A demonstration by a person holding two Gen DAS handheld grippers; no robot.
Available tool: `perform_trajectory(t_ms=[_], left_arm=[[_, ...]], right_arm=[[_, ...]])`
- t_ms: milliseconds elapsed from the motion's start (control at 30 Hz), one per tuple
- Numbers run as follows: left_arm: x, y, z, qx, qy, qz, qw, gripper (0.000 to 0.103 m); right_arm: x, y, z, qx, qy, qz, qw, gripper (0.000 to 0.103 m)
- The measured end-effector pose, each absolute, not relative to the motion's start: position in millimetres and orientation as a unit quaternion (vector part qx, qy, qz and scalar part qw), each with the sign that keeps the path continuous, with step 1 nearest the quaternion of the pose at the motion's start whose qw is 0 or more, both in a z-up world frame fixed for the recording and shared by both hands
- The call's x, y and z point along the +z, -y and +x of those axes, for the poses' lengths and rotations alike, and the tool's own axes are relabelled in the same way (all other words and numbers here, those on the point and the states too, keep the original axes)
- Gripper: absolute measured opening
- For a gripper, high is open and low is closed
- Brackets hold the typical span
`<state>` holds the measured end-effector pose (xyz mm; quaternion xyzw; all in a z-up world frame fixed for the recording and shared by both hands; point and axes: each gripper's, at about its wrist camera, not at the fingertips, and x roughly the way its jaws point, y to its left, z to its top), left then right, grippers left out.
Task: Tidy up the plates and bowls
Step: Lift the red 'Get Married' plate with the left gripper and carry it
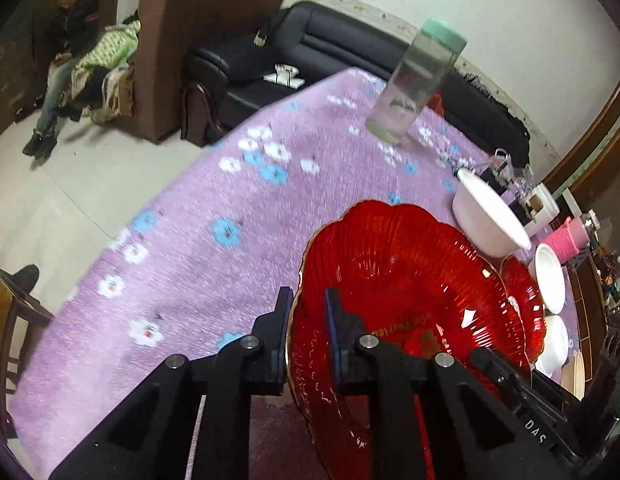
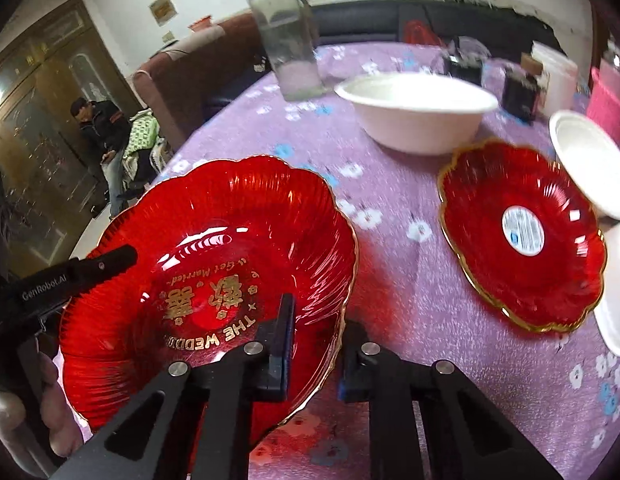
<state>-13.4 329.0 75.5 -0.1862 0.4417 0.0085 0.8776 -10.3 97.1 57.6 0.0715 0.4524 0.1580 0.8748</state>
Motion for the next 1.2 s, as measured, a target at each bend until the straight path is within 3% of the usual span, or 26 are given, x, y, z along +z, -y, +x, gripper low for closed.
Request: perform_trajectory(t_ms=[367, 1200], left_arm=[[100.2, -341.4, -46.6, 0.025, -0.408, -0.184, 0.894, 0.015], [44.6, -338.1, -117.4, 0.059, -0.436, -0.18, 0.88, 0.016]], right_arm=[[84.1, -111.8, -40.3, 0.186, -0.418, 0.048, 0.888, 0.018], [32.4, -113.6, -110.0, 0.191, -0.447, 0.037, 0.873, 0.018]])
